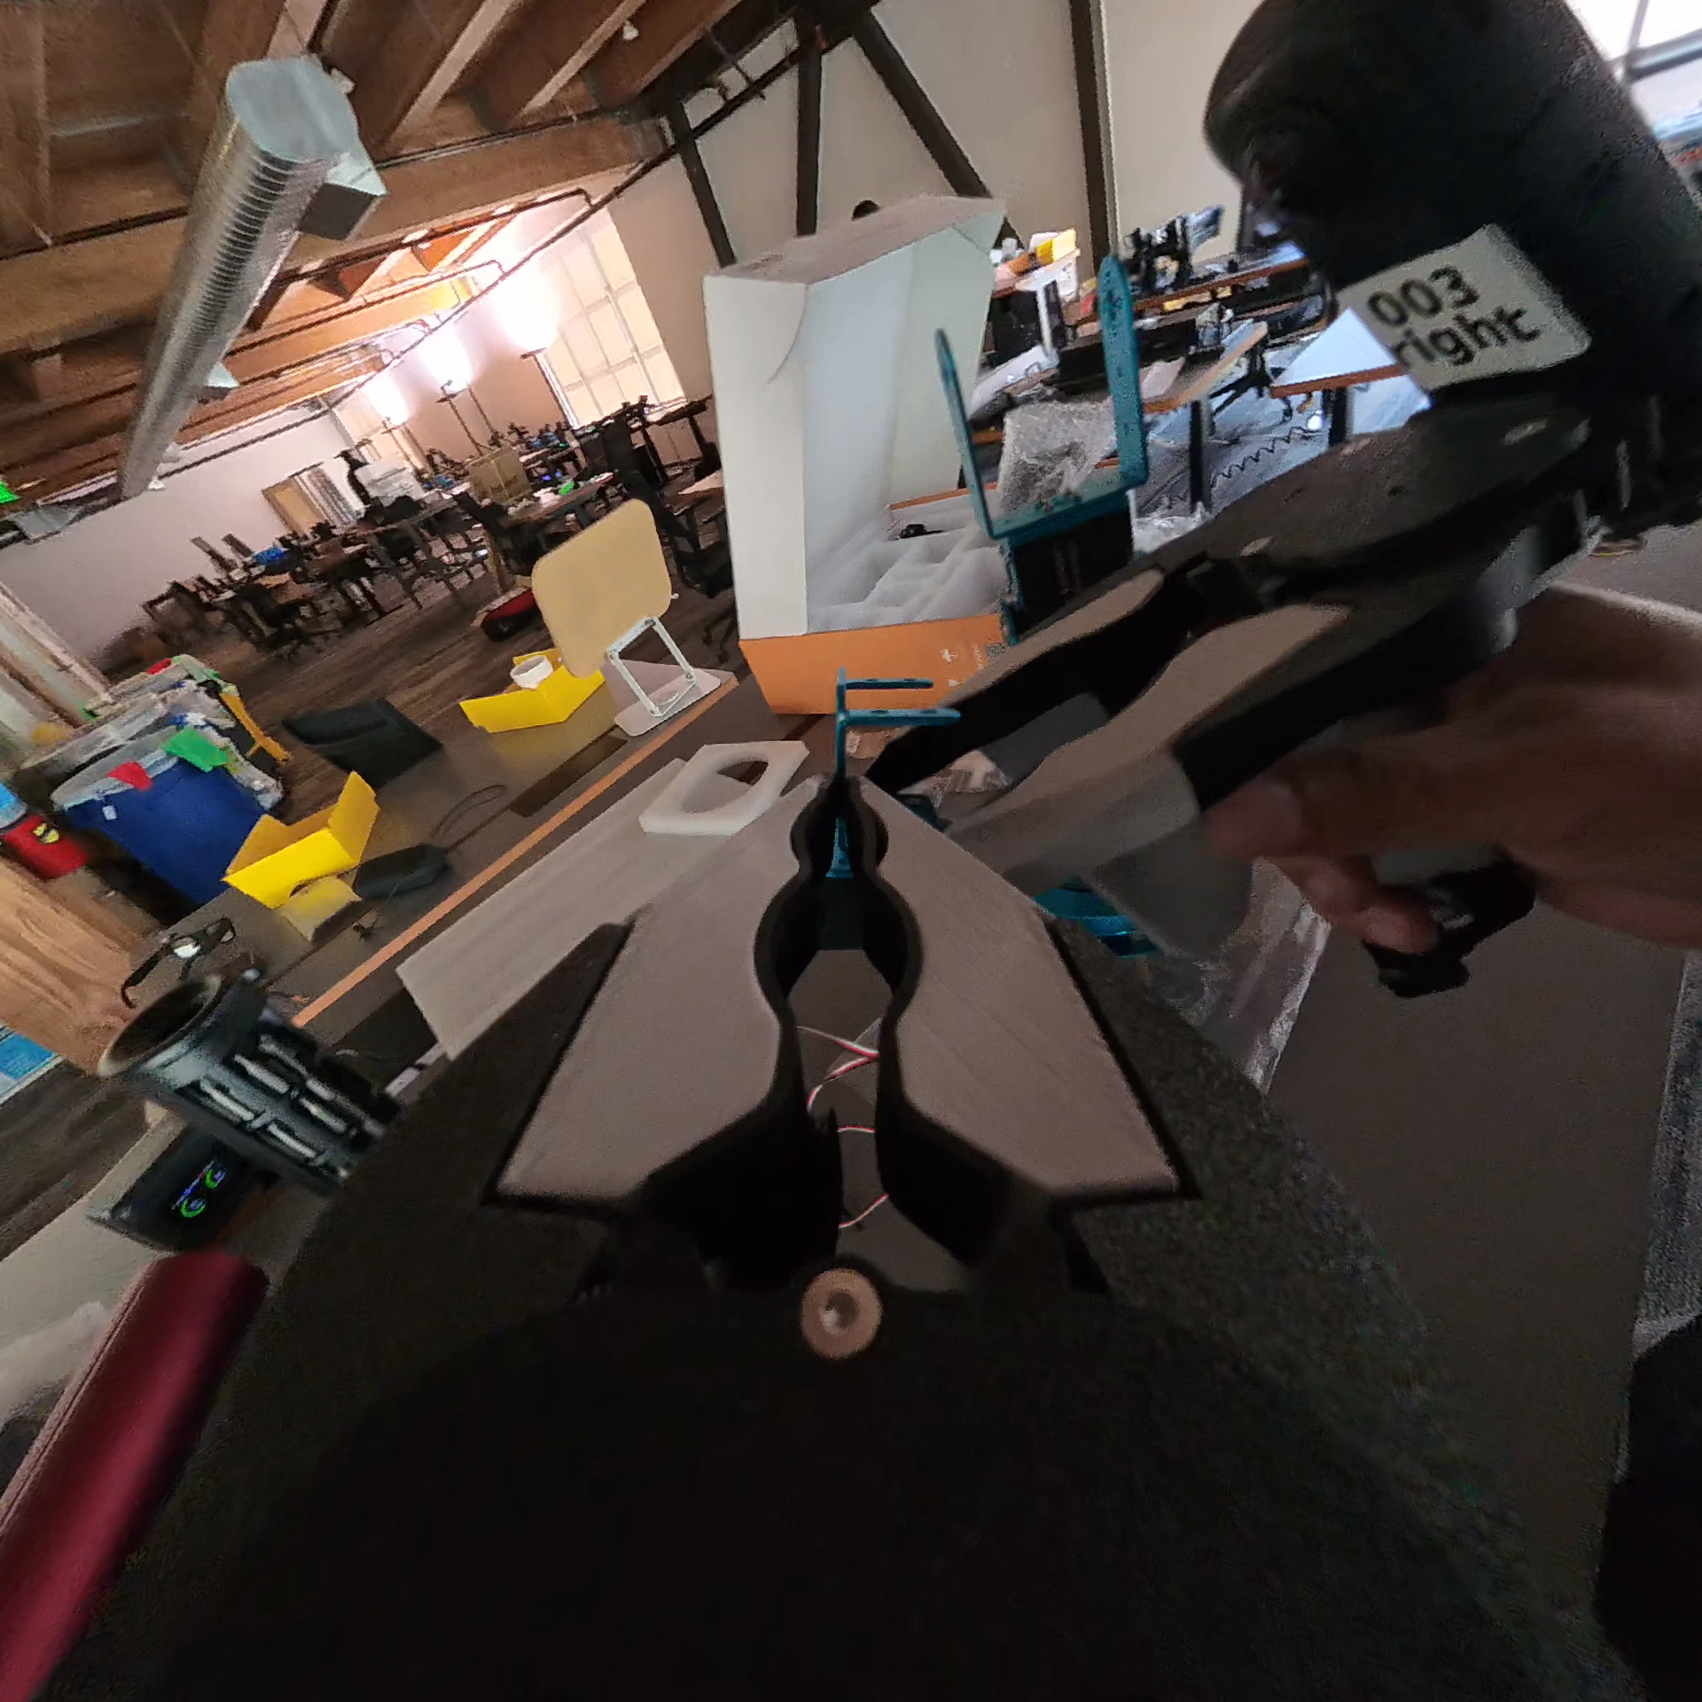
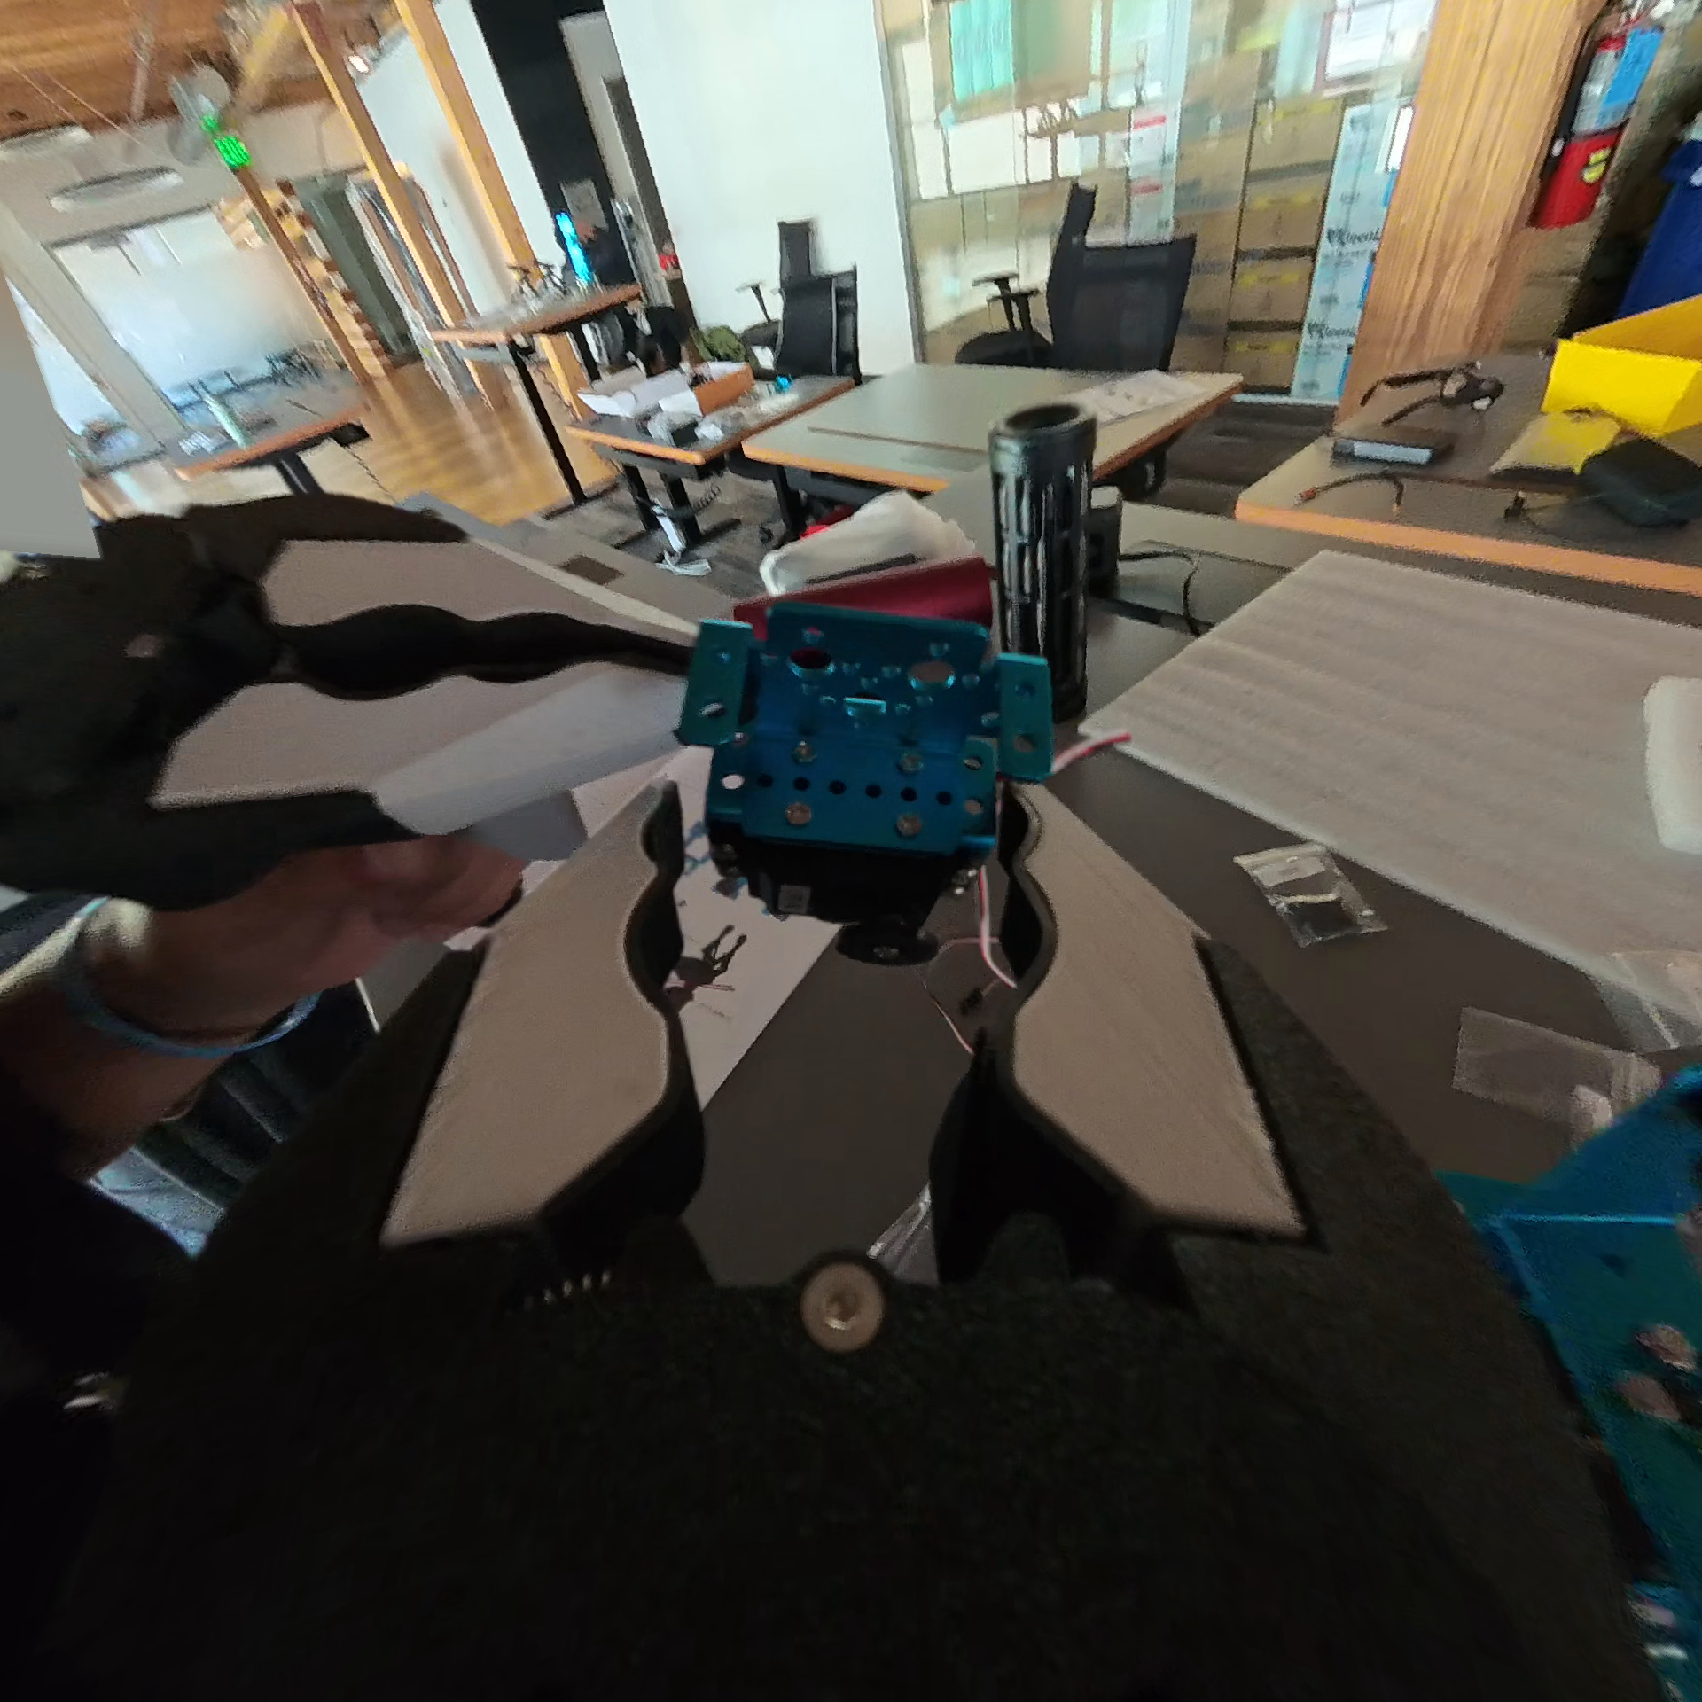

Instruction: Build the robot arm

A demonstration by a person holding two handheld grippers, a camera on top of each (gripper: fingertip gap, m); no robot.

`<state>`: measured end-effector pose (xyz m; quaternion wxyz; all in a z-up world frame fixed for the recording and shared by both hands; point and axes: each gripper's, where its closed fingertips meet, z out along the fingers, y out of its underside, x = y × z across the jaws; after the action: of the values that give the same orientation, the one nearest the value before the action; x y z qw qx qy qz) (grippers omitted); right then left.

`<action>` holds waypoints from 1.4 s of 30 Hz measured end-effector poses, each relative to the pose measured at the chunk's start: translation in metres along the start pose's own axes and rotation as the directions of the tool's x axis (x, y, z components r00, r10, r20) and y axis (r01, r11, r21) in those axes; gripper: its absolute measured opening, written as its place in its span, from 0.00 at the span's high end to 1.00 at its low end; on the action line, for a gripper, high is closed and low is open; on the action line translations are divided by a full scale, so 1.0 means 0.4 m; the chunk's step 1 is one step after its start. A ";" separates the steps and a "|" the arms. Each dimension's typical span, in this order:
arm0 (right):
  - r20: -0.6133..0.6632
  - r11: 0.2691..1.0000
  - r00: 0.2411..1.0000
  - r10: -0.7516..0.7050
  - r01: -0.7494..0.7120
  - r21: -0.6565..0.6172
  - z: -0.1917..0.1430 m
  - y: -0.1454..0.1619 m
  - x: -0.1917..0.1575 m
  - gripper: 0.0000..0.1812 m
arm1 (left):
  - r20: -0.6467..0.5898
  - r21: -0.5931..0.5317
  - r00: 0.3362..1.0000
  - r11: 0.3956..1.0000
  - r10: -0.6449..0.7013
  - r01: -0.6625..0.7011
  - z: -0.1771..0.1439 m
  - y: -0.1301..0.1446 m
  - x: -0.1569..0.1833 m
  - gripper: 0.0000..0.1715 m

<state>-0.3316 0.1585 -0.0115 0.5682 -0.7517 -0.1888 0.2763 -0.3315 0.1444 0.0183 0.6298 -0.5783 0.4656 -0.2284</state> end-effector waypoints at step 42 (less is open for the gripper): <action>0.798 1.000 0.603 -0.009 0.003 0.009 -0.297 -0.396 0.339 0.76 | -0.287 0.024 0.795 0.825 -0.535 0.564 0.398 -0.418 -0.023 1.00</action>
<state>-0.1466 0.1953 0.1371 0.4278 -0.5473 -0.4238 0.5812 -0.1582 0.1962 0.1624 0.4976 -0.6173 0.3449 -0.5024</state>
